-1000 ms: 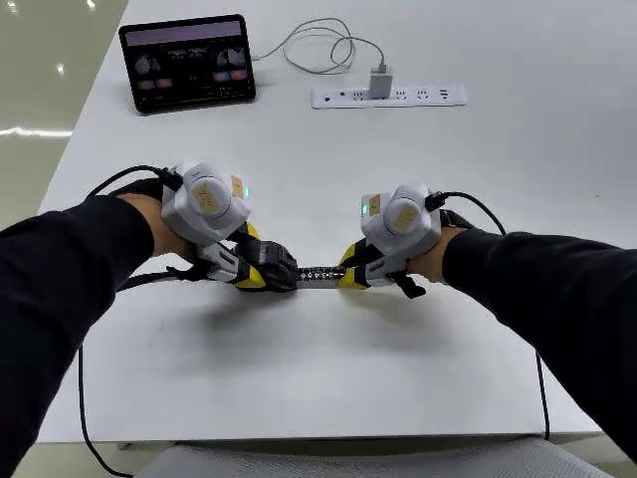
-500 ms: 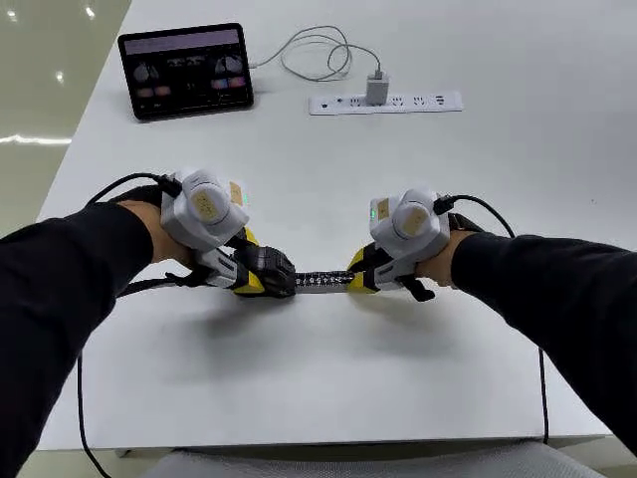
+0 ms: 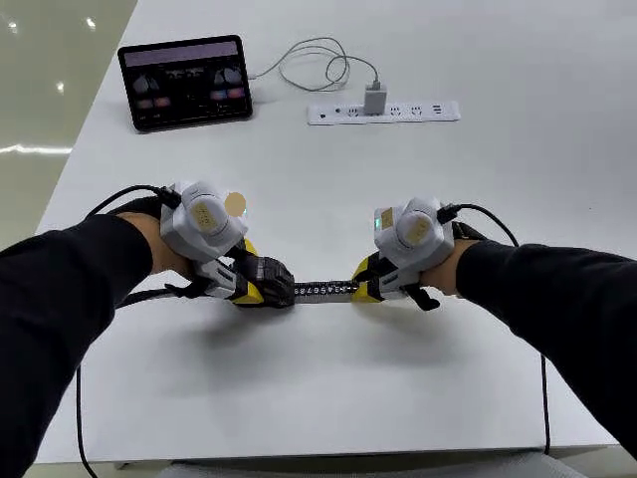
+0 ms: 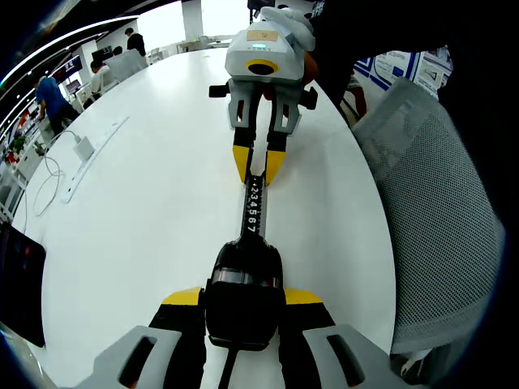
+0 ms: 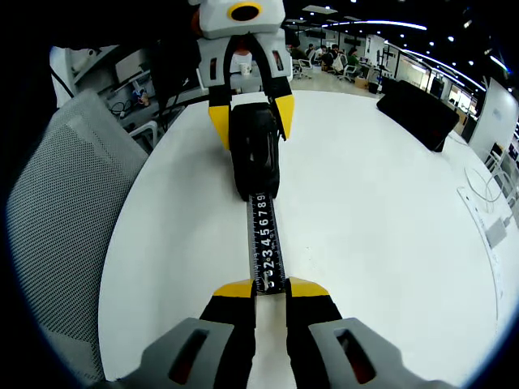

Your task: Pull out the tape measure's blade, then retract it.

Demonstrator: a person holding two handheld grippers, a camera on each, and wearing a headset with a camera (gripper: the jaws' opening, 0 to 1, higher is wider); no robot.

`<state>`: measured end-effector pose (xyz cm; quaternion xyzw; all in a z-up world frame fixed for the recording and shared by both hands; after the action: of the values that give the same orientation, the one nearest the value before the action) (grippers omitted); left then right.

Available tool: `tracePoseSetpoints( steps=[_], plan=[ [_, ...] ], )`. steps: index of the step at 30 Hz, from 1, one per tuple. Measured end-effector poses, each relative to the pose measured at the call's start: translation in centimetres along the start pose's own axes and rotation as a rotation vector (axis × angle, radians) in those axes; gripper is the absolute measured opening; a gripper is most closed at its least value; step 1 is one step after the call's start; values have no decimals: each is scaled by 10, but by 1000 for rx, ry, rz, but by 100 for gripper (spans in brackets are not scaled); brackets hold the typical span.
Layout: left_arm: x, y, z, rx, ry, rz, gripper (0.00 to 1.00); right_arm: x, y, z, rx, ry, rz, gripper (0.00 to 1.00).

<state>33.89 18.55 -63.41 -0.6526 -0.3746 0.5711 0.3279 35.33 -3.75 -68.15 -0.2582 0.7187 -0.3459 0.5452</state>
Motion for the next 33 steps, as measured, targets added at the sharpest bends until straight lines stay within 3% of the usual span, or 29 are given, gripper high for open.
tracePoseSetpoints(
  steps=[33],
  plan=[
    [-3, 0, 0, -1, -2, -1, 30, 18, -18, 9, 12, 25, -15, 8]
  ],
)
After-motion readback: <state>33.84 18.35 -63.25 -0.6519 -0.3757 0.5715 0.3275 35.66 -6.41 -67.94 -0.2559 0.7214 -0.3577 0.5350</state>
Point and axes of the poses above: the centre of the closed fingertips' face, and the gripper's own axes: y roughly forward along the fingers, z roughly to its right, x roughly out of its underside, the point moved 10 cm from there along -y, roughly backward along the fingers, and after that the axes turned 13 degrees about y, right-handed, at the moved point
